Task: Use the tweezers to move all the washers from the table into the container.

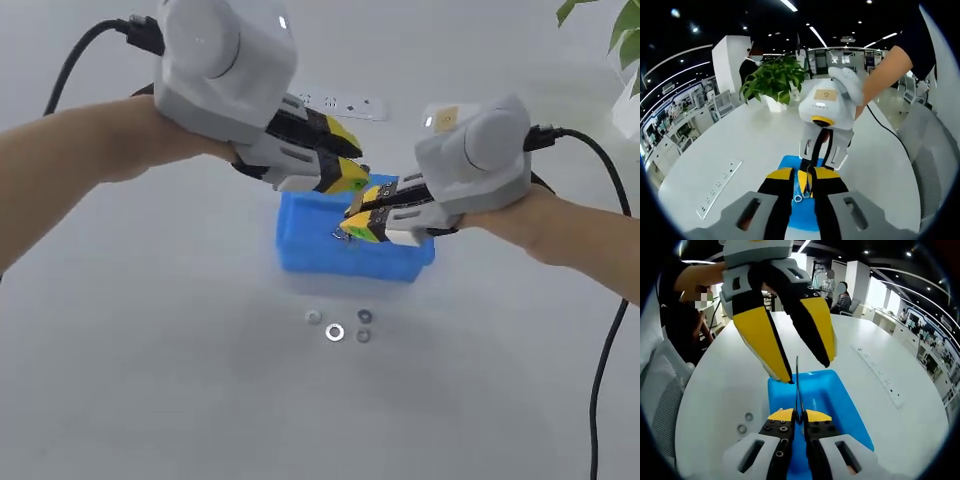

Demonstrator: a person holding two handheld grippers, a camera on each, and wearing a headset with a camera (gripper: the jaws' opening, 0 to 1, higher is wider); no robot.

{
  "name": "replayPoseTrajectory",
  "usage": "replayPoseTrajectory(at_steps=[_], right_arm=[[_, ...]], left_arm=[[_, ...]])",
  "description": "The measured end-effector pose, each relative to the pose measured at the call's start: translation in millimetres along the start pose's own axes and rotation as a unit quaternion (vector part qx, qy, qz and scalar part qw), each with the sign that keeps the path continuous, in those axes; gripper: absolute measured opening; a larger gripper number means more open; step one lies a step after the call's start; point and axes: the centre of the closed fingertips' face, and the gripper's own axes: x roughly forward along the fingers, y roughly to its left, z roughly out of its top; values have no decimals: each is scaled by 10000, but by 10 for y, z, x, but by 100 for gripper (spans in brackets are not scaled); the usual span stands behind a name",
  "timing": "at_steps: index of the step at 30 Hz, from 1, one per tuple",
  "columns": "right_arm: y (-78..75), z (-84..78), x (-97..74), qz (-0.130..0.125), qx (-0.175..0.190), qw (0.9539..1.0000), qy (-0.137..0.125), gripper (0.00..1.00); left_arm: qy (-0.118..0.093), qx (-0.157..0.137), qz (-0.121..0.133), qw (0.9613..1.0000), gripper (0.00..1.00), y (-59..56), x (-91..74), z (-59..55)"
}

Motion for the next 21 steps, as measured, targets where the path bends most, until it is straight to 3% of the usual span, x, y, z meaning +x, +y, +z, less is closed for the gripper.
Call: replayPoseTrajectory(at_steps=[4, 11, 15, 18, 21], right_arm=[[9, 8, -12, 19, 13, 10000, -9, 7], [62, 27, -4, 115, -116, 9999, 32, 7], [66, 47, 0, 130, -155, 9998, 37, 7], [49, 61, -9, 103, -188, 9998, 46, 8], [36, 69, -18, 69, -222, 9997, 59, 8]], left_arm=[[41, -11, -177, 9998, 8, -94, 8, 7], [-36, -94, -398, 9992, 7, -183, -28, 29], [-29, -86, -350, 9993, 6, -212, -47, 51], [-18, 162, -319, 9994, 5, -237, -55, 84], [-31, 166, -292, 9994, 4, -219, -70, 89]])
